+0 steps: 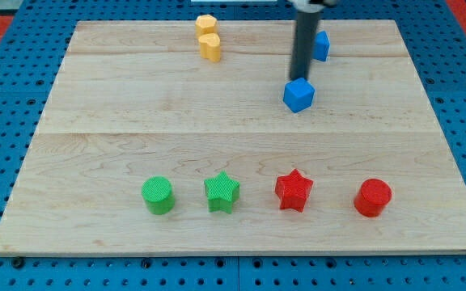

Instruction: Put the cube to the left of the green circle

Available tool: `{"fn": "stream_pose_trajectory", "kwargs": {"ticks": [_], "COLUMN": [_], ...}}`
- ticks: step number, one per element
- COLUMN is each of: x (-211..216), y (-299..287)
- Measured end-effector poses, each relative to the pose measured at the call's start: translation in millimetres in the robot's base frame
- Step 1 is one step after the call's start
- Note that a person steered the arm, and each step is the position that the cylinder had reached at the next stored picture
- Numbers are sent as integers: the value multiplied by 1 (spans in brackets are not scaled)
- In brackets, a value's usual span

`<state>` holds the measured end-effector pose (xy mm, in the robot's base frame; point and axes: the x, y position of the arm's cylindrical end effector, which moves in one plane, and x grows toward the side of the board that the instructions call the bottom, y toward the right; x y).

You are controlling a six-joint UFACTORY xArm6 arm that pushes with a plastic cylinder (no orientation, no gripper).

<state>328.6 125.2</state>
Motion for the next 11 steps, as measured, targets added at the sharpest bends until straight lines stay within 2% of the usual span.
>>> {"fn": "stream_pose_trajectory", "kwargs": {"ticks": [1, 2, 3, 4, 5, 6, 8, 9, 11], "x": [39, 61, 62, 91, 78, 84, 122, 159, 170], "y": [5, -77, -175, -248, -272, -310, -359, -365, -308]}}
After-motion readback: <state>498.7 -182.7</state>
